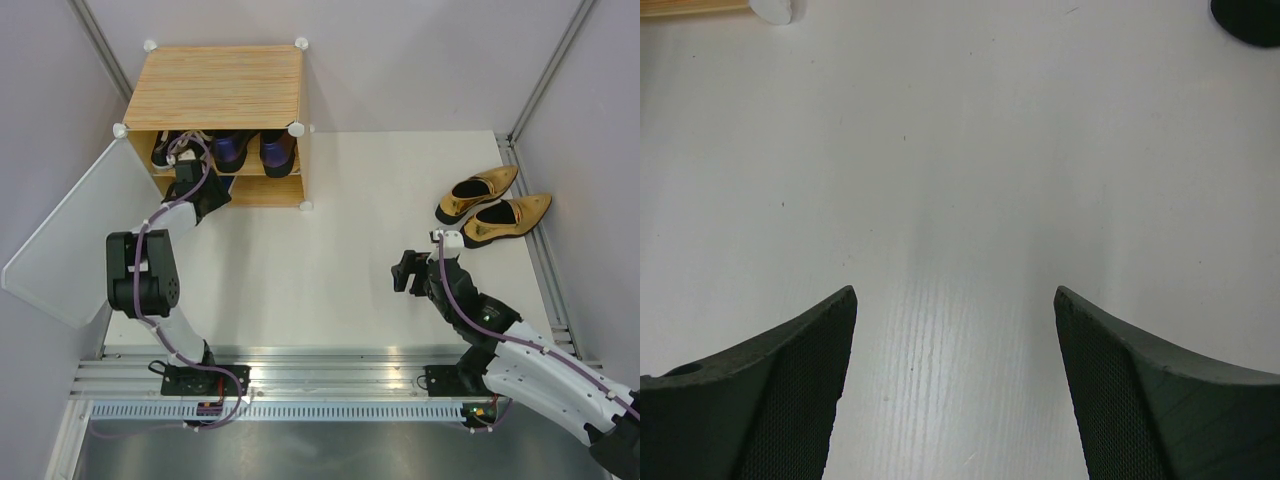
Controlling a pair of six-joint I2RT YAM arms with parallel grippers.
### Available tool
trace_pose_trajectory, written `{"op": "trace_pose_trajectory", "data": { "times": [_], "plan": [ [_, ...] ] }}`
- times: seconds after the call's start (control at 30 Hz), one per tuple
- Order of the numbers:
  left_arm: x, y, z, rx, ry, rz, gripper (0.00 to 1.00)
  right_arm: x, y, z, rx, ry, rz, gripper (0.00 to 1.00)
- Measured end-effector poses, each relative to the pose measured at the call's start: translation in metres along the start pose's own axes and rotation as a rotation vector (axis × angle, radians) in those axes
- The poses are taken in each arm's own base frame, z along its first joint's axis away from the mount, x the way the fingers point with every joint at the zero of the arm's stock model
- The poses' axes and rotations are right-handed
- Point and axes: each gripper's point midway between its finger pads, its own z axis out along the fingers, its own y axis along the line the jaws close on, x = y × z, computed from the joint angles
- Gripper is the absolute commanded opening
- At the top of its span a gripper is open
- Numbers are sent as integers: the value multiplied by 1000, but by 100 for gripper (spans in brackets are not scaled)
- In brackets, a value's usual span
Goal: Place and organize the shoes in the shoe cabinet
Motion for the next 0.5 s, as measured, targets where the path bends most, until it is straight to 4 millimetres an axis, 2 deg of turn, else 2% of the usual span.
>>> {"op": "trace_pose_trajectory", "data": {
  "times": [0.13,0.23,0.37,0.5],
  "plan": [
    [20,-4,-19,26,53,-27,64,1,2,1,-6,3,0,79],
    [29,-6,-40,41,83,-53,63,3,5,2,-21,16,-2,66],
    [26,-15,-81,103,72,-85,62,3,18,3,-80,25,29,41],
    [6,-31,-135,204,-18,-96,62,3,35,8,-140,40,78,32]
  ]
}}
